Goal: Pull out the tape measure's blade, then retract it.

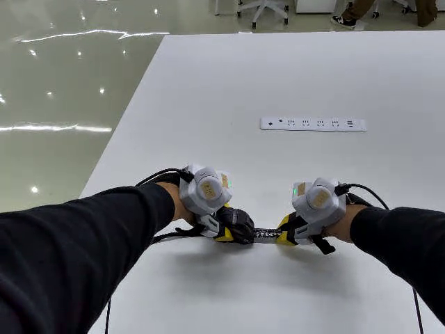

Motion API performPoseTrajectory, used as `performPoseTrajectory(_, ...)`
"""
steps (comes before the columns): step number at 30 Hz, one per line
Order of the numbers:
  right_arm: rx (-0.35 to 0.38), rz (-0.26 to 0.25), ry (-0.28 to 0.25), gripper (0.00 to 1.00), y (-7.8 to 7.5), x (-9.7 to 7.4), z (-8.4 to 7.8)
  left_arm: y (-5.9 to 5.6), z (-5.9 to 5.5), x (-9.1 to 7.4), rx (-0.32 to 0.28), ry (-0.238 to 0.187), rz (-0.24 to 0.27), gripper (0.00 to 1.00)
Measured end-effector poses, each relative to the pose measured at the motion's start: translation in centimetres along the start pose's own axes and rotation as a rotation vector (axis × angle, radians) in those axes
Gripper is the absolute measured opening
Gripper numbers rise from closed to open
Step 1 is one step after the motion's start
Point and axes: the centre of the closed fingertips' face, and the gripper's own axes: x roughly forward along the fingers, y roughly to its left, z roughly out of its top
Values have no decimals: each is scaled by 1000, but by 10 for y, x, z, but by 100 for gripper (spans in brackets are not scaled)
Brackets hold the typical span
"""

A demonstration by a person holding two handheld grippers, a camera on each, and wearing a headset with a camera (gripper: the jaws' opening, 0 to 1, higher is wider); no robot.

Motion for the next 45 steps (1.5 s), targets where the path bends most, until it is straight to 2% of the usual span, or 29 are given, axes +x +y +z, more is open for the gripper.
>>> performPoseTrajectory(6,-3,-9,1,8,-1,-6,-7,0,1,0,-9,-2,0,30)
performPoseTrajectory(13,30,-12,-14,8,0,-13,-16,-1,1,1,-1,-2,-4,31)
performPoseTrajectory(32,74,-38,1,8,-7,-34,-47,-1,2,1,-10,-4,-2,31)
performPoseTrajectory(45,73,-54,17,8,-4,-44,-62,-1,1,1,-13,-8,-3,31)
